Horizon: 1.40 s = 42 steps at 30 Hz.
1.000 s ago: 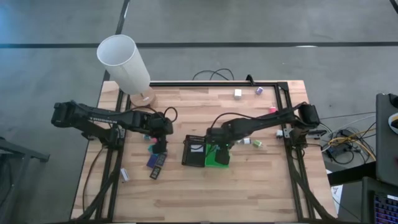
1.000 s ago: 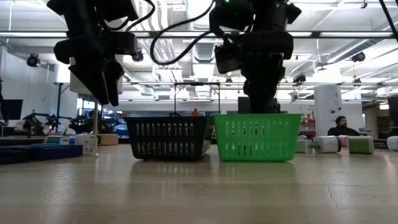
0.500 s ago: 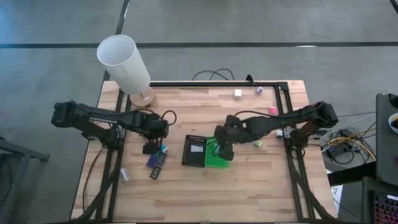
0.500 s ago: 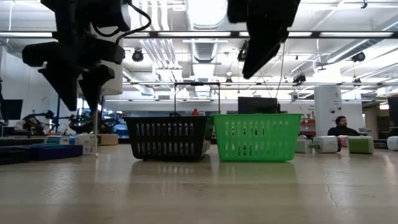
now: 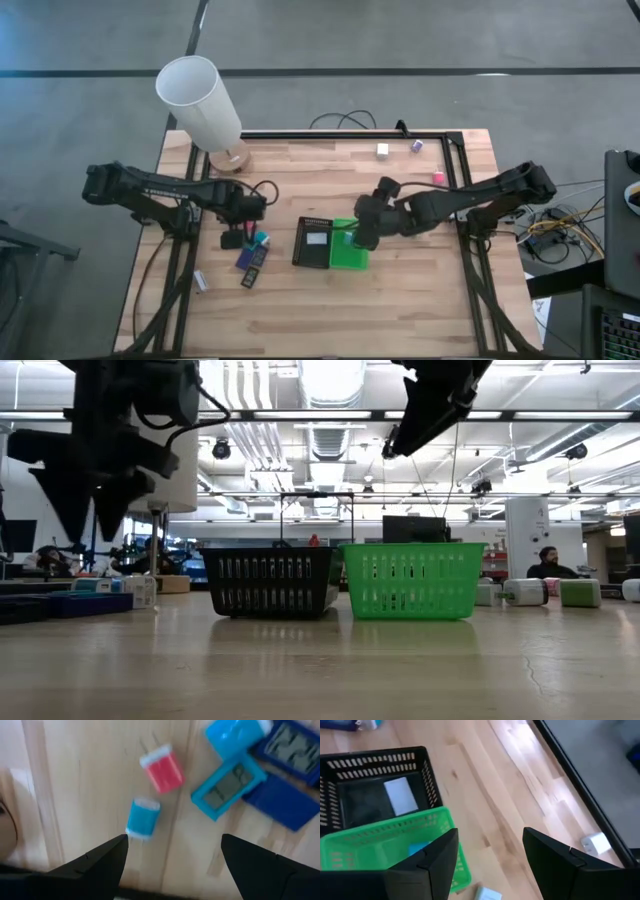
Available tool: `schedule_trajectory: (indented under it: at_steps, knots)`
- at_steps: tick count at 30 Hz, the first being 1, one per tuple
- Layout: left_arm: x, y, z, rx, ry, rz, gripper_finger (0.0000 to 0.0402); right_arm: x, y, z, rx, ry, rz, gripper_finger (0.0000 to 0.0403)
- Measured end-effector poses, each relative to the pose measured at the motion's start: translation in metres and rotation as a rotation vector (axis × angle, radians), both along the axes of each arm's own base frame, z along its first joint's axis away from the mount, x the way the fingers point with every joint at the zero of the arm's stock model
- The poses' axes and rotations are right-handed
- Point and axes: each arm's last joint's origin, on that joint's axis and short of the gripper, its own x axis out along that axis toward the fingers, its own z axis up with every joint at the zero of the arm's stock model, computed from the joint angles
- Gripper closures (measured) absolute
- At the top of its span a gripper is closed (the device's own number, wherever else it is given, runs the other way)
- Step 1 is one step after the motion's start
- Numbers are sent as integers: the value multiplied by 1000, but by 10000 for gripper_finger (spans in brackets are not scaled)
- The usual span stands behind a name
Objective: Pick & Place Office items
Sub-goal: Put the left blue charger adapter into the green basket
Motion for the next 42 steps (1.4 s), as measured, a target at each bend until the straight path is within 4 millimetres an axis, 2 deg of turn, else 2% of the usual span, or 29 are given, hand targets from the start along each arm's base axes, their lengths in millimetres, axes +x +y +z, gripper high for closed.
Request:
schedule_trajectory:
  at_steps: [6, 15, 21, 28, 42]
  knots:
    - [-4, 0, -4, -4, 28, -7, 74, -4, -2, -11, -34, 12, -47, 184]
    - [-12, 1, -27, 36, 54, -31, 74, -5, -3, -12, -45, 16, -47, 184]
    - [-7, 6, -23, 184, 34, -17, 74, -4, -3, -11, -63, 4, -56, 184]
    - [-4, 7, -27, 189, 26, -32, 74, -4, -3, -11, -63, 3, -56, 184]
    - [13, 6, -62, 136, 171, -117, 74, -4, -3, -11, -62, 4, -55, 184]
